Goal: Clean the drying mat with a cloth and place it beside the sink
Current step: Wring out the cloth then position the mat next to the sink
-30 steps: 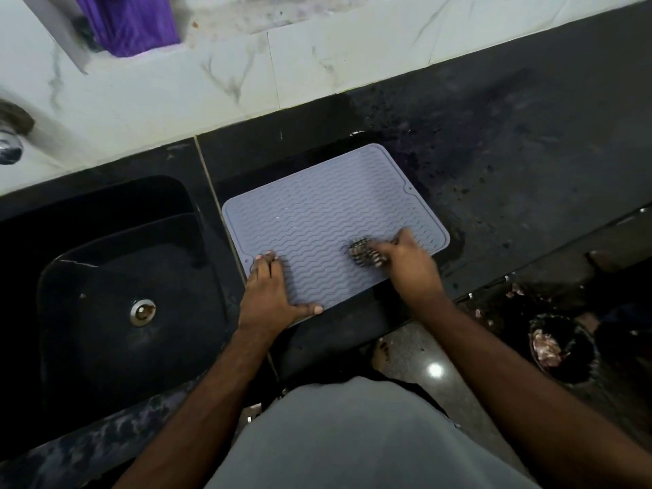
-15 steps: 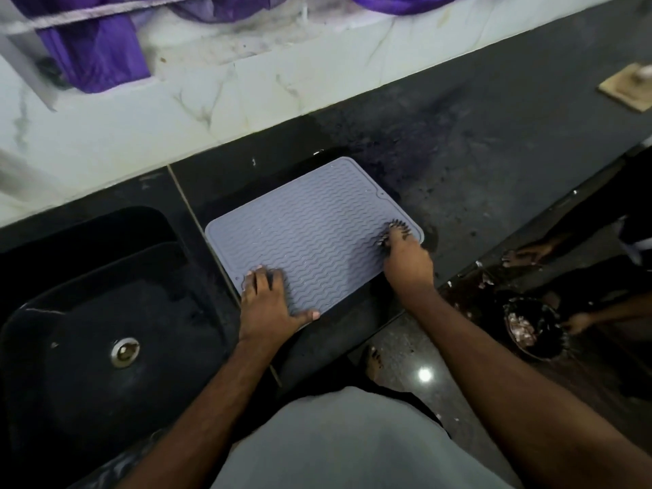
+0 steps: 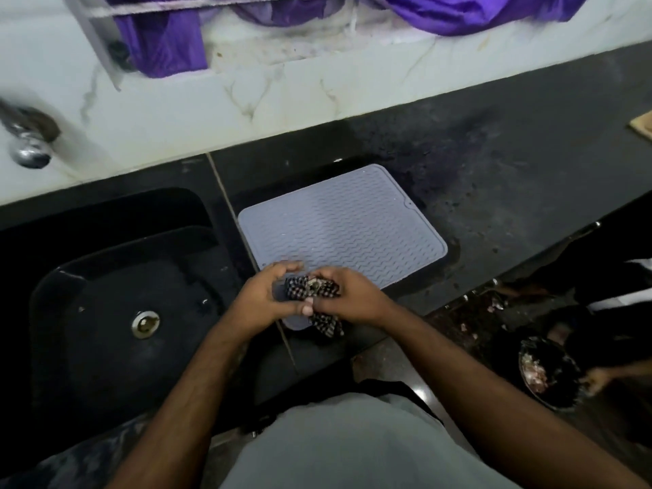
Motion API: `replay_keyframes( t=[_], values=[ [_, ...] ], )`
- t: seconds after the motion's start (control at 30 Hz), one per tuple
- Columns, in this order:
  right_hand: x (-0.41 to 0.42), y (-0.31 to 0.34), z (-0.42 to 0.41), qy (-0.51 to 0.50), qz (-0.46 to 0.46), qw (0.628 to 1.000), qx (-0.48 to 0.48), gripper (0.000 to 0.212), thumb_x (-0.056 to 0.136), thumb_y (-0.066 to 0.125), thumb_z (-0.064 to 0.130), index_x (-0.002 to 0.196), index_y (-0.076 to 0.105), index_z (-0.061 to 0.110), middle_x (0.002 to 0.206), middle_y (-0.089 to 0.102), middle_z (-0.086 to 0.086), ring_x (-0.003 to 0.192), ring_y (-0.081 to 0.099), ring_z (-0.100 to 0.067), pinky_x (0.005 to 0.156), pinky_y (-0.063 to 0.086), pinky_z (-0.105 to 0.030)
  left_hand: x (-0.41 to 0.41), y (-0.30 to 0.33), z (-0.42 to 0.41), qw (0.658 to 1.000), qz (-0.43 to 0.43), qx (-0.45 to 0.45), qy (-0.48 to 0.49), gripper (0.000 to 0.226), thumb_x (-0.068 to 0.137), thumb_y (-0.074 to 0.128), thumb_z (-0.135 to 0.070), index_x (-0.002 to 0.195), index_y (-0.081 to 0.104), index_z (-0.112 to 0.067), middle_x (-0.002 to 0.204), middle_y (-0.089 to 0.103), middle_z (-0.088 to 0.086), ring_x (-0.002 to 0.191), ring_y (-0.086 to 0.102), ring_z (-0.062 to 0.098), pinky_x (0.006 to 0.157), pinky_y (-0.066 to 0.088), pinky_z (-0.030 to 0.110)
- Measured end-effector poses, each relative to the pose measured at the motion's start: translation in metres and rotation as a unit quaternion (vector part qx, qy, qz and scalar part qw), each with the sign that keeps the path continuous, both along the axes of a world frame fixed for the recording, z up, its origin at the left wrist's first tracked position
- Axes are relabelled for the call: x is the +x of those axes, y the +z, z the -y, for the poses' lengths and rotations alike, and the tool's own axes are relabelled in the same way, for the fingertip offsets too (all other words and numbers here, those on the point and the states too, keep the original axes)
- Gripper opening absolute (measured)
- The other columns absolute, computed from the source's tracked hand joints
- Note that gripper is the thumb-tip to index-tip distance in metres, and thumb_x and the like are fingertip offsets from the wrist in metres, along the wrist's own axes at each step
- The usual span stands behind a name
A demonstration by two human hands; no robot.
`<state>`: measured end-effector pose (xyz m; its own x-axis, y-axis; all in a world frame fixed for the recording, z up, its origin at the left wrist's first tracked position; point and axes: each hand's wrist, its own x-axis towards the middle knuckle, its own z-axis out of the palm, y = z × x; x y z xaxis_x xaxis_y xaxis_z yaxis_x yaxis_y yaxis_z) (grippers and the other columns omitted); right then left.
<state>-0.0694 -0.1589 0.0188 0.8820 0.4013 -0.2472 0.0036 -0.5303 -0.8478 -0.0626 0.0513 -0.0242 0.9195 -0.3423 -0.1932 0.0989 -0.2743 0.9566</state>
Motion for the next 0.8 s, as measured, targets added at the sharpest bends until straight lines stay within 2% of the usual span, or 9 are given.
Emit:
replay_keyframes(
  t=[0.1,0.17,0.3,0.37,0.43,0.5,0.67,0.73,0.8],
  values=[
    [0.011,0.021,-0.009,-0.001,-0.037,0.996,0.084,0.023,0.095,0.069,0.021,0.115,0.066,0.011,0.102,0.074,-0.008,0.090,0.070,-0.011,0.083,0.058,-0.032,-0.009,0.007,-0.011,0.995,-0.011,-0.076,0.068,0.060,0.065,0.089,-0.036,0.118,0.071,-0.015,0.119,0.072,0.015,0.113,0.068,0.030,0.107,0.050,0.051],
    [0.015,0.030,-0.016,0.012,-0.041,0.994,0.100,0.020,0.099,0.063,0.022,0.115,0.066,0.009,0.101,0.074,-0.009,0.091,0.071,-0.013,0.080,0.059,-0.032,-0.015,0.010,-0.016,0.987,0.004,-0.065,0.150,0.050,0.067,0.088,-0.037,0.110,0.074,-0.015,0.116,0.067,0.024,0.109,0.066,0.038,0.104,0.050,0.057],
    [0.014,0.036,-0.032,0.004,-0.004,0.994,0.108,0.024,0.102,0.057,0.023,0.118,0.064,0.007,0.103,0.074,-0.016,0.095,0.071,-0.031,0.084,0.059,-0.049,-0.034,0.019,-0.008,0.947,-0.040,-0.124,0.293,0.056,0.073,0.088,-0.034,0.120,0.064,-0.015,0.118,0.066,0.017,0.109,0.065,0.025,0.100,0.054,0.046],
    [0.013,0.037,-0.039,-0.006,0.007,0.991,0.137,0.023,0.103,0.055,0.022,0.118,0.066,0.009,0.105,0.074,-0.011,0.099,0.071,-0.028,0.089,0.056,-0.052,-0.042,0.029,0.000,0.913,-0.092,-0.148,0.368,0.065,0.078,0.083,-0.047,0.126,0.058,-0.012,0.123,0.067,0.017,0.118,0.065,0.033,0.100,0.054,0.050],
    [0.012,0.039,-0.043,-0.003,0.007,0.988,0.154,0.022,0.104,0.052,0.023,0.115,0.068,0.011,0.104,0.075,-0.006,0.100,0.071,-0.023,0.093,0.054,-0.053,-0.049,0.041,0.009,0.891,-0.138,-0.238,0.362,0.064,0.087,0.066,-0.054,0.128,0.061,-0.005,0.124,0.069,0.019,0.122,0.063,0.039,0.101,0.053,0.055],
    [0.016,0.044,-0.045,0.033,0.038,0.988,0.148,0.022,0.105,0.051,0.026,0.109,0.069,0.013,0.098,0.075,-0.004,0.095,0.071,-0.023,0.088,0.055,-0.053,-0.057,0.057,0.017,0.882,-0.128,-0.291,0.347,0.056,0.095,0.061,-0.051,0.129,0.065,-0.006,0.125,0.070,0.020,0.120,0.065,0.037,0.102,0.052,0.053],
    [0.036,0.058,-0.036,0.048,0.142,0.982,0.115,0.026,0.097,0.052,0.042,0.089,0.065,0.021,0.074,0.070,0.002,0.069,0.068,-0.015,0.065,0.055,-0.047,-0.064,0.095,0.026,0.890,-0.070,-0.265,0.365,0.039,0.091,0.072,-0.020,0.124,0.066,0.000,0.117,0.072,0.025,0.103,0.071,0.033,0.091,0.059,0.044],
    [0.045,0.058,-0.032,0.033,0.098,0.985,0.137,0.020,0.095,0.058,0.035,0.092,0.069,0.019,0.080,0.074,0.000,0.074,0.071,-0.020,0.070,0.058,-0.048,-0.063,0.105,0.024,0.885,-0.064,-0.234,0.397,0.038,0.085,0.077,-0.014,0.117,0.068,0.004,0.110,0.074,0.025,0.096,0.074,0.033,0.081,0.062,0.038],
    [0.054,0.056,-0.028,-0.003,-0.012,0.982,0.187,0.012,0.097,0.062,0.020,0.104,0.070,0.015,0.090,0.077,-0.006,0.085,0.074,-0.026,0.079,0.060,-0.047,-0.063,0.110,0.024,0.874,-0.056,-0.197,0.440,0.039,0.082,0.080,-0.011,0.112,0.067,0.010,0.105,0.074,0.026,0.091,0.074,0.032,0.076,0.063,0.035]
  ],
)
